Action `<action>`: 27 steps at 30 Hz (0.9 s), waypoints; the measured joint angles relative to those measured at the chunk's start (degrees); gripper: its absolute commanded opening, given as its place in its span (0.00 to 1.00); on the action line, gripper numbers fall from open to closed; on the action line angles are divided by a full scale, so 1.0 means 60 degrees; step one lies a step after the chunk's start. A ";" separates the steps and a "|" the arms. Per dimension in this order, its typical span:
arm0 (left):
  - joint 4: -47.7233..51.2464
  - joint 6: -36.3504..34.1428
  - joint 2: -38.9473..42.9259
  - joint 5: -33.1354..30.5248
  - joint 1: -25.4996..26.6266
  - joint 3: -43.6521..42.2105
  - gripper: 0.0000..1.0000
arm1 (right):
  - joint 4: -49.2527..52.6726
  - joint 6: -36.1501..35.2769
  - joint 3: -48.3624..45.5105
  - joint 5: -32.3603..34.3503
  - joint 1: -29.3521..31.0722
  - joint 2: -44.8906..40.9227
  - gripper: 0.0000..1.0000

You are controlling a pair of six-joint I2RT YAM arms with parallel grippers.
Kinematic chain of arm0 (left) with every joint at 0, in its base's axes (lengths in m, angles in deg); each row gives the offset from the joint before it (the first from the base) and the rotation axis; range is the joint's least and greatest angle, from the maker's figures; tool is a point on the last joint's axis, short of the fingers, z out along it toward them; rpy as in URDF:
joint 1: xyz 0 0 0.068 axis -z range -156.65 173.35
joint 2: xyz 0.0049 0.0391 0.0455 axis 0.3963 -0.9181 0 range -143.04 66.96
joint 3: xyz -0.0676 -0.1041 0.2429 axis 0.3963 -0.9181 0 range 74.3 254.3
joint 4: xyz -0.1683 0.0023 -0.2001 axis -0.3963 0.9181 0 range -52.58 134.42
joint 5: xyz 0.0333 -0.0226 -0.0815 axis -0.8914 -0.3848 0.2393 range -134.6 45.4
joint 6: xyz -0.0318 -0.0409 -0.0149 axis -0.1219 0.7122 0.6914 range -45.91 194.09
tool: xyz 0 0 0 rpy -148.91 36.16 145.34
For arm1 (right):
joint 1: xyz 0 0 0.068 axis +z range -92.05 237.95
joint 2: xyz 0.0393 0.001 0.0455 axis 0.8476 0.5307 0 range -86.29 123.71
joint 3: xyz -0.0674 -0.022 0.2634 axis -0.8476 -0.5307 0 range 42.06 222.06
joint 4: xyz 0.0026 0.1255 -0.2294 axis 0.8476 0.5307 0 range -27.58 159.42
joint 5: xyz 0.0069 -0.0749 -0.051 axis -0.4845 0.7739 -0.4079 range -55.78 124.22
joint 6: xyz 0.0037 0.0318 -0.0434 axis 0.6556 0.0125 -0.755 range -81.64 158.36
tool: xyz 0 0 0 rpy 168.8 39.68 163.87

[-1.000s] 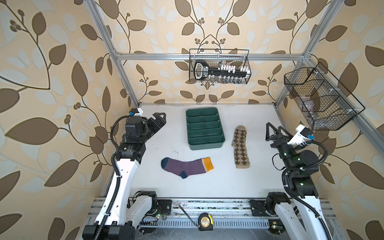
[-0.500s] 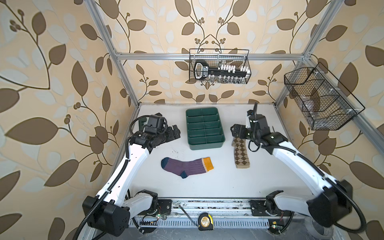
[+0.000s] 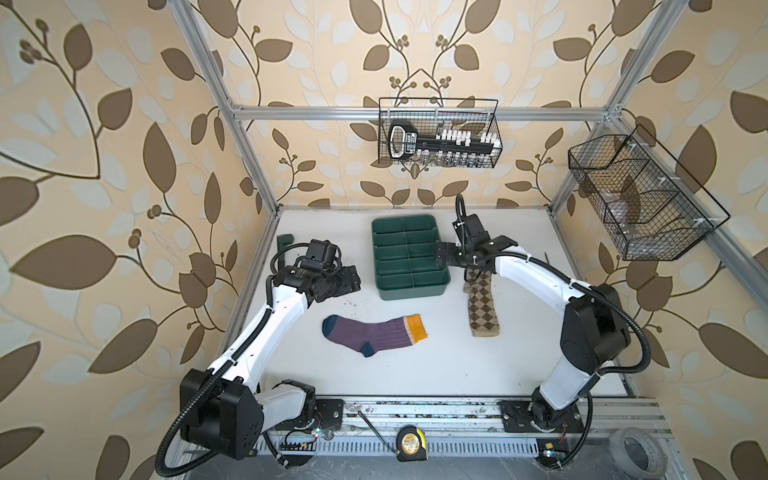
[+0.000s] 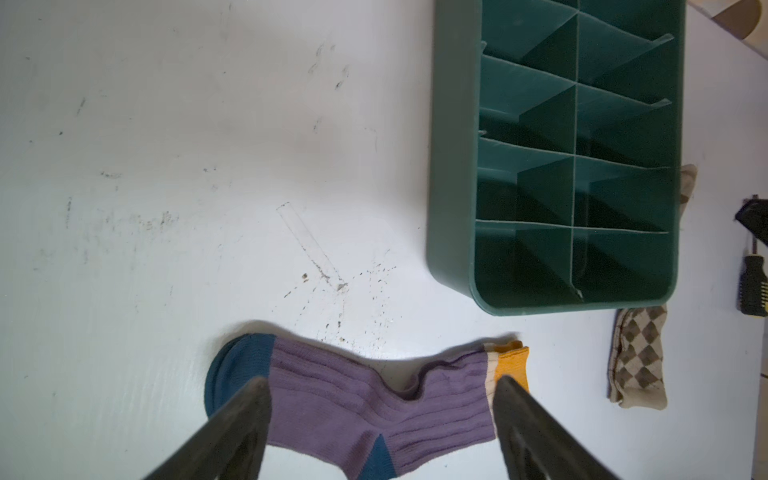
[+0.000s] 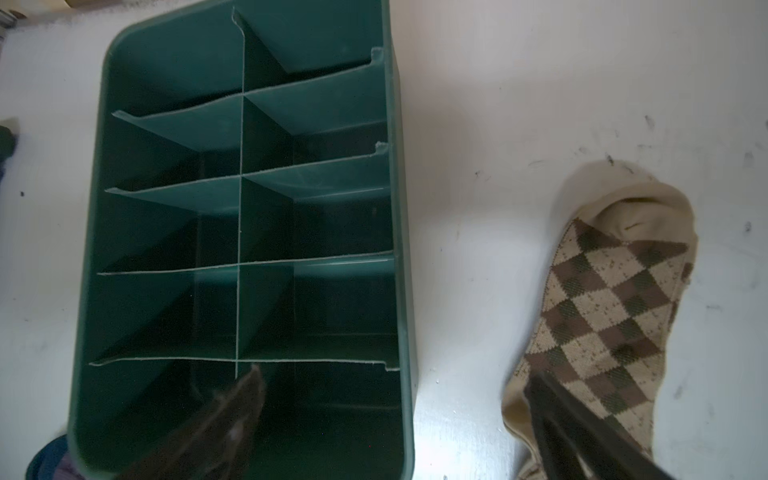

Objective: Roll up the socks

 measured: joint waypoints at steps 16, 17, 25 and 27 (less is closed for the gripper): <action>-0.0076 0.0244 0.1049 -0.0641 0.0004 -0.0397 0.89 | -0.0025 -0.0375 0.0809 -0.0474 0.0087 0.1676 0.51; -0.0080 0.0244 0.1038 -0.0627 0.0004 -0.0423 0.88 | -0.0029 -0.0415 0.0845 -0.0484 0.0066 0.1705 0.46; -0.0076 0.0313 0.0350 -0.0204 0.0007 -0.0441 0.88 | -0.0036 -0.0441 0.1140 -0.0561 -0.0117 0.2065 0.20; -0.0076 0.0317 0.0331 -0.0197 0.0007 -0.0441 0.88 | -0.0047 -0.0393 0.1341 -0.0616 -0.0069 0.2284 0.14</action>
